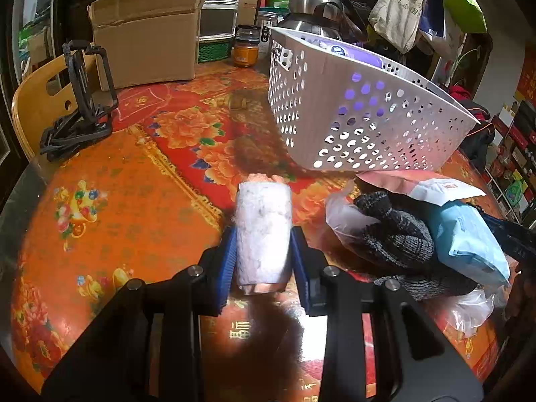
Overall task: Organize soft objects
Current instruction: 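Carry the rolled towel into the basket and release it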
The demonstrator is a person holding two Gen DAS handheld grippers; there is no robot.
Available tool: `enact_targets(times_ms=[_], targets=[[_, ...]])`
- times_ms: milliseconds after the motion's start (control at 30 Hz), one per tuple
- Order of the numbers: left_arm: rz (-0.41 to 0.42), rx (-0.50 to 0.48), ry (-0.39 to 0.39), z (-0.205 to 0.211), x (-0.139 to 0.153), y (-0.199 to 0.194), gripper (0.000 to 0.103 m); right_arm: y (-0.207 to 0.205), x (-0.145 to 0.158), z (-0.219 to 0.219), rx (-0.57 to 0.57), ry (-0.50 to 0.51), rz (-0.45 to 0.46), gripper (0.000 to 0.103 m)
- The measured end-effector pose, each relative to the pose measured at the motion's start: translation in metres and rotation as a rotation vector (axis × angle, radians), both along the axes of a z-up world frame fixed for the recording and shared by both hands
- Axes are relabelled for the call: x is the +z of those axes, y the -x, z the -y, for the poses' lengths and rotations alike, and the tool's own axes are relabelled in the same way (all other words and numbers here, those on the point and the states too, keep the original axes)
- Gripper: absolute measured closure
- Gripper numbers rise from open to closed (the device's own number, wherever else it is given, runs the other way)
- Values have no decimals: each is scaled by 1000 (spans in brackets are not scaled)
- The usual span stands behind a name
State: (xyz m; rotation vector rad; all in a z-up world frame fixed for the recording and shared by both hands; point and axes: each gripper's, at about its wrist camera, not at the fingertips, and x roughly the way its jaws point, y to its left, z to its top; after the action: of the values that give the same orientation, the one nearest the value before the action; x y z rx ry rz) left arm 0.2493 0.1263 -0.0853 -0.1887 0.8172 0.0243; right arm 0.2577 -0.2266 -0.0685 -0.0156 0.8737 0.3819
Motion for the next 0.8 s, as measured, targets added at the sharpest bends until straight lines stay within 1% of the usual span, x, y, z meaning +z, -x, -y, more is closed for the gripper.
enact_targets(times_ms=[167,367,433,500,567,667,700,800], targets=[[17,0,9,-2,2,3,74,3,6,19,-53,-96,23,80],[63,5,-1,-1,10,10,74,10,13,22,-56,-119,55,80],[78,7,2,0,14,13,74,11,19,23,-57,-123,65,80],[93,15,-3,-1,23,18,74,12,32,25,-60,-121,90,80],[103,9,-10,0,36,20,74,12,53,26,-56,-122,121,80],[118,23,-23,-1,66,21,74,6,85,23,-39,-111,166,80],[124,22,-17,-2,80,19,74,3,94,20,-31,-108,176,80],[154,14,-38,3,121,7,74,-18,127,7,3,-101,197,80]])
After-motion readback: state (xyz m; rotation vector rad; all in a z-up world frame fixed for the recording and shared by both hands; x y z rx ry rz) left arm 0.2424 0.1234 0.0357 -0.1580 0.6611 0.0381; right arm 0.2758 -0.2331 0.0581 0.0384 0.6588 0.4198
